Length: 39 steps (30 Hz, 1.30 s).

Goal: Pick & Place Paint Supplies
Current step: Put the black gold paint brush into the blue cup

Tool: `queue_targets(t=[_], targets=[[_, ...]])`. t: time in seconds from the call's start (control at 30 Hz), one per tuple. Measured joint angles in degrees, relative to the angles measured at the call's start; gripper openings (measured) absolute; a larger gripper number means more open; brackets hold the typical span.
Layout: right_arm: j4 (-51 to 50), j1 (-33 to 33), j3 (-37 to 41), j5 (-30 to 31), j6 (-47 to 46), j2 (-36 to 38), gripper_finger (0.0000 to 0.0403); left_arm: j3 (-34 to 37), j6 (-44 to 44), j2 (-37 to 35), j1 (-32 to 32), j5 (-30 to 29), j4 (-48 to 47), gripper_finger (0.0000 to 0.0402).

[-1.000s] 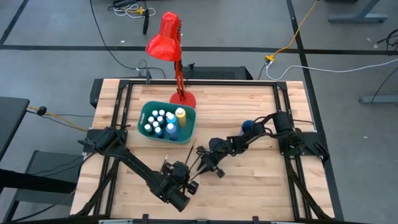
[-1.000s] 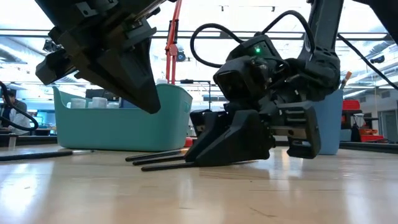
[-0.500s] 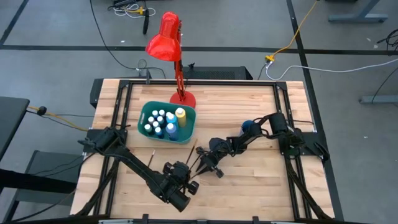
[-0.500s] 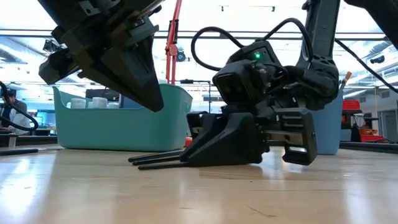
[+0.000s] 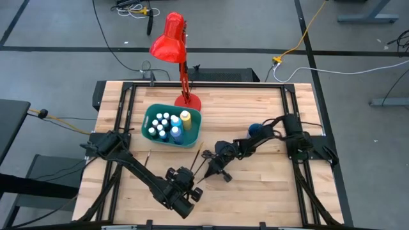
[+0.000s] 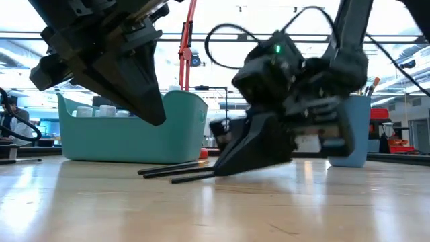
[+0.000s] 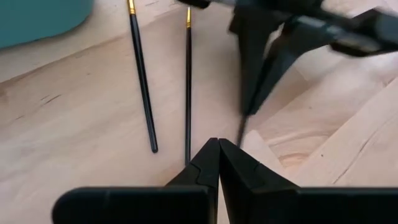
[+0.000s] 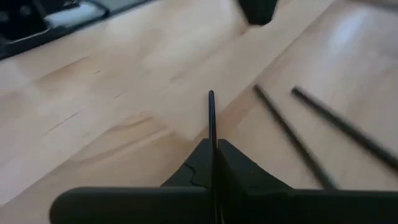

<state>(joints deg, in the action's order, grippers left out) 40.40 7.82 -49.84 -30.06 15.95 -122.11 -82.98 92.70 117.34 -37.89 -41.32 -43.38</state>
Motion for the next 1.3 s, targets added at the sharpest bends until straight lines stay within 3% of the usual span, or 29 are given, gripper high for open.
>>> queue_targets(t=[0.23,0.43,1.0,1.3], targets=[[-23.7,3.0,0.0,13.7,8.0,15.3,0.0009,0.0,0.1,0.0,0.0,-0.1,0.4,0.0017],[-37.9,5.2,-0.1,22.6,11.8,25.8,0.0009,0.0,0.1,0.0,0.0,-0.5,0.6,0.0011],[-82.9,11.2,-0.2,62.7,19.2,51.8,0.0009,0.0,0.3,0.0,0.0,-1.0,1.4,0.0012],[-98.2,11.2,-0.2,67.6,22.7,58.2,0.0009,0.0,0.3,0.0,0.0,-1.5,2.2,0.0017]])
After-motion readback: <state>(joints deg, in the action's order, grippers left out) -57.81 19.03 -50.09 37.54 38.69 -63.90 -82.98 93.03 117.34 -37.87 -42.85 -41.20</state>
